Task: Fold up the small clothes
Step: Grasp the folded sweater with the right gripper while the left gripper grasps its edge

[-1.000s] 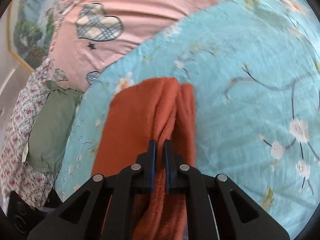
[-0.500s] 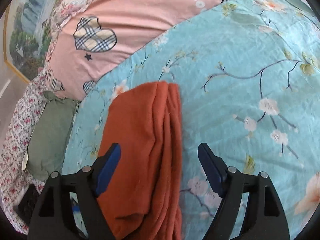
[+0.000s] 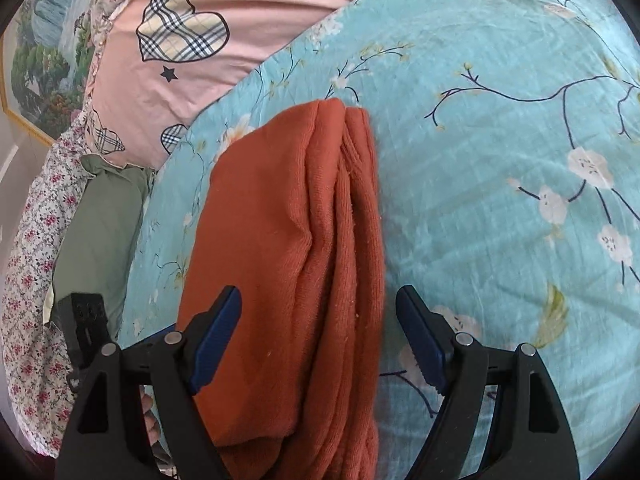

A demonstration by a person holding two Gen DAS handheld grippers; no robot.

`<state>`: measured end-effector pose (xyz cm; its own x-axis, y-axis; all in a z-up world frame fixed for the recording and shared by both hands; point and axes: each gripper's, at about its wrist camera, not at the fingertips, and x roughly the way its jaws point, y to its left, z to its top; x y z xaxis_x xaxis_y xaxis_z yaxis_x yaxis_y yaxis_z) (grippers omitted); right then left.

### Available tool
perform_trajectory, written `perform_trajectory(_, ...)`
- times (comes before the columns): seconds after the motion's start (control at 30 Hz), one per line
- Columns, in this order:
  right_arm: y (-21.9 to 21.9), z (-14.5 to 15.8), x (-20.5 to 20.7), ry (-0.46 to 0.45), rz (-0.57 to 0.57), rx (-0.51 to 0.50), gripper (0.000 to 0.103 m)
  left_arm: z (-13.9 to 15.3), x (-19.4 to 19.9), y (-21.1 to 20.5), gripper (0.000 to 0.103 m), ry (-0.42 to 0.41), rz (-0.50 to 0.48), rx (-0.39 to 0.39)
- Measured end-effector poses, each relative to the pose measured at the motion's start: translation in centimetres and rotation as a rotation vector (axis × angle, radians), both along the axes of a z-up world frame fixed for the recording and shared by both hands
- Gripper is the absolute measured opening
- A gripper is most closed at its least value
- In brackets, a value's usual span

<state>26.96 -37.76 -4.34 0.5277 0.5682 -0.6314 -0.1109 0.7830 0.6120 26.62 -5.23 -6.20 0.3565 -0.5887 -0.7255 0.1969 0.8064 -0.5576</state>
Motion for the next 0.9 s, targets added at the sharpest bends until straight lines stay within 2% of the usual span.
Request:
perform_trajectory(0.07, 0.2, -0.3, 0.3, 0.003, 0.009, 0.005, 0.078, -0.8, 1.3, -1.1, 0.082, 0.012, -0.011, -0.018)
perform_trajectory(0.1, 0.4, -0.5, 0.5, 0.009, 0.017, 0.005, 0.070, -1.1, 1.3, -1.4, 0.081, 0.010, -0.012, -0.020)
perform_trajectory(0.13, 0.6, -0.8, 0.6, 0.018, 0.022, 0.001, 0.056, -1.3, 1.5, -1.8, 0.080, 0.004, -0.017, -0.021)
perform_trajectory(0.17, 0.8, -1.0, 0.7, 0.028, 0.027, 0.002, 0.051, -1.4, 1.4, -2.3, 0.061, 0.000, -0.025, -0.025)
perform_trajectory(0.2, 0.9, -1.2, 0.7, 0.029, 0.033, 0.014, 0.043, -1.5, 1.6, -2.7, 0.053, 0.008, -0.035, -0.030)
perform_trajectory(0.23, 1.0, -1.2, 0.7, 0.029, 0.037, 0.022, 0.035, -1.4, 1.8, -2.9, 0.048, 0.002, -0.027, -0.021)
perform_trajectory(0.27, 1.2, -1.0, 0.6, 0.028, 0.036, 0.023, 0.033, -1.1, 1.7, -2.8, 0.034, -0.015, -0.022, -0.019)
perform_trajectory(0.3, 1.5, -0.5, 0.4, 0.016, 0.033, 0.021, 0.029, -0.3, 1.2, -2.4, 0.024, -0.038, -0.020, -0.027)
perform_trajectory(0.4, 2.8, 1.5, -0.5, -0.050, 0.064, 0.059, 0.025, 2.1, -0.3, -0.7, 0.023, -0.089, -0.004, -0.044)
perform_trajectory(0.5, 5.8, 2.8, -0.9, -0.092, 0.140, 0.090, 0.024, 4.8, -2.6, 1.9, 0.023, -0.160, 0.030, -0.023)
perform_trajectory(0.63, 11.1, 2.9, -0.9, -0.114, 0.229, 0.104, 0.024, 7.1, -5.7, 6.4, 0.023, -0.215, 0.093, 0.022)
perform_trajectory(0.77, 15.2, 1.9, -1.2, -0.105, 0.297, 0.133, 0.024, 6.9, -8.1, 10.2, 0.023, -0.213, 0.143, 0.058)
perform_trajectory(0.9, 17.3, -0.1, -2.0, -0.077, 0.320, 0.078, 0.024, 3.6, -9.1, 12.8, 0.024, -0.131, 0.179, 0.061)
